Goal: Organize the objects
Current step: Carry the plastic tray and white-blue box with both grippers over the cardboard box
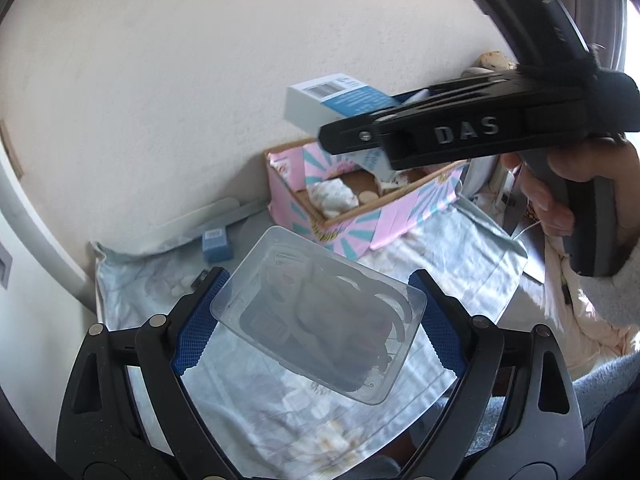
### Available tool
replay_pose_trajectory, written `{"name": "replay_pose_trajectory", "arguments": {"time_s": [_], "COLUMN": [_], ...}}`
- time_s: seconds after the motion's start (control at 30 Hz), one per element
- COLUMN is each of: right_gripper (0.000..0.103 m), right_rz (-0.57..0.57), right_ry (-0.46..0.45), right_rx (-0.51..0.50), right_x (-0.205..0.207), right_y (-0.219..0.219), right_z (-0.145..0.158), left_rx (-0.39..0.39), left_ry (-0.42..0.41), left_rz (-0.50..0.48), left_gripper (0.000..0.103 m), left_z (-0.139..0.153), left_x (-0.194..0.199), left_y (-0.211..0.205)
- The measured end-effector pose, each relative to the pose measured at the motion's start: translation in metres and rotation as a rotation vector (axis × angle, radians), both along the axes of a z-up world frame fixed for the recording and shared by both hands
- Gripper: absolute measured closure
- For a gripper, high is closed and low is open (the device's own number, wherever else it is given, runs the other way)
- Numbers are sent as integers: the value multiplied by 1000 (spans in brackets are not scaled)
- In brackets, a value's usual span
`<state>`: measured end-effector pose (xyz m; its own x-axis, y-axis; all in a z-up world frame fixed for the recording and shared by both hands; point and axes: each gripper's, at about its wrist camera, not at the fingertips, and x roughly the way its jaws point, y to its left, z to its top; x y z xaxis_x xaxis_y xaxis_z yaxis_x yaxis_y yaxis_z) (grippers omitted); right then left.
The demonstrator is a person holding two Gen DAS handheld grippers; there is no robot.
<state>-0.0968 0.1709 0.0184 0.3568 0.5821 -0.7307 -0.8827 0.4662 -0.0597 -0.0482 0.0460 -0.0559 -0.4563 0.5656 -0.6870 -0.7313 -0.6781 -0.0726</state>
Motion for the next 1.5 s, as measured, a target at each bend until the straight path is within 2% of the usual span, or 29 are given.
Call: {"name": "replay_pose_trajectory", "arguments": {"time_s": [0.33, 0.67, 0.93, 1.2, 1.5], "right_gripper": [41, 41, 41, 41, 41], "right_rz": [-116, -234, -294, -301, -258], "right_ry": [2, -35, -3, 16, 11], "right_rx": [20, 3, 0, -5, -19], "right_x": [49, 91, 112, 122, 133], "right_y": [-68, -133, -175, -185, -168], "right_z": [20, 25, 13, 10, 13], "left_rx": [0, 37, 42, 33, 12], "left_ry": [11, -11, -28, -36, -37], "left_rz": [13, 23, 23, 39, 94], "left_gripper": [14, 14, 14, 14, 14], "left_z": [24, 24, 18, 11, 15], "left_x": [5, 3, 8, 10, -12], "left_y": [67, 135, 168, 179, 183]}}
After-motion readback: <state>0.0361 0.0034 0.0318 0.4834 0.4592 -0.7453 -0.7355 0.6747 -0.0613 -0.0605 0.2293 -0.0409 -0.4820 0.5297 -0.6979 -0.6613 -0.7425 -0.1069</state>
